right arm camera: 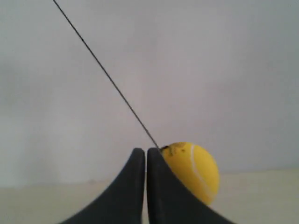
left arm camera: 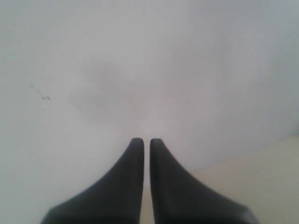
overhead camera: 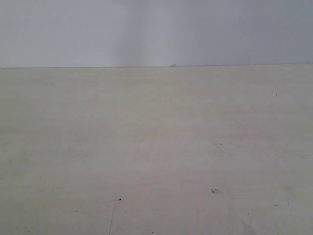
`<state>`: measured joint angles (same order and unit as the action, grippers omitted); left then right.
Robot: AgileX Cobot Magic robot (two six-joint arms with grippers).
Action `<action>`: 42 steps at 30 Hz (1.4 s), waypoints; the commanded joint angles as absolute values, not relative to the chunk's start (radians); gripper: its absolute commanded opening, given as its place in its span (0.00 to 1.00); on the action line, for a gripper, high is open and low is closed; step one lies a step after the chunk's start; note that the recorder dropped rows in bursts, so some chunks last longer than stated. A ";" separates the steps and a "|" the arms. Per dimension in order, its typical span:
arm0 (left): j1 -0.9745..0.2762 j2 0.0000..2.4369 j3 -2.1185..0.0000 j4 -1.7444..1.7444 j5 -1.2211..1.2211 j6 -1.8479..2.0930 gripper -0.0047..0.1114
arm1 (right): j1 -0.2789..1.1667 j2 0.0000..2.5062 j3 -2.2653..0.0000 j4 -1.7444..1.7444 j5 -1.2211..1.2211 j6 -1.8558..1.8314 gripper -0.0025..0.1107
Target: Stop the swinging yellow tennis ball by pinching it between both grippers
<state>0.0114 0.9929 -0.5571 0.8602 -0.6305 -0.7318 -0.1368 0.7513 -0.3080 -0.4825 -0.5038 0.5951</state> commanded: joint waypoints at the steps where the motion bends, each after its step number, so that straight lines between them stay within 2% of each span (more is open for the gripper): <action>1: 0.007 1.170 -0.623 0.950 -0.714 -0.770 0.08 | -0.140 0.898 -0.316 -0.583 -0.493 0.568 0.02; 5: 0.007 1.280 -0.641 0.957 -0.722 -0.729 0.08 | -0.140 0.982 -0.316 -0.613 -0.547 0.568 0.02; 13: 0.007 1.475 -0.643 0.953 -0.892 -0.596 0.08 | -0.140 1.083 -0.316 -0.695 -0.735 0.545 0.02; 21: -0.019 1.637 -0.715 0.990 -0.919 -0.605 0.08 | -0.140 1.267 -0.394 -0.695 -0.795 0.476 0.02; 34: -0.152 1.683 -0.763 1.010 -0.917 -0.556 0.08 | -0.140 1.543 -0.538 -0.695 -0.908 0.366 0.02; 42: -0.174 1.684 -0.763 1.002 -0.909 -0.514 0.08 | -0.140 1.622 -0.552 -0.760 -0.923 0.364 0.02</action>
<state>-0.1652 1.6826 -0.7553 1.0092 -0.9018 -0.5250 -0.1368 1.6132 -0.5466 -0.7301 -0.9051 0.3706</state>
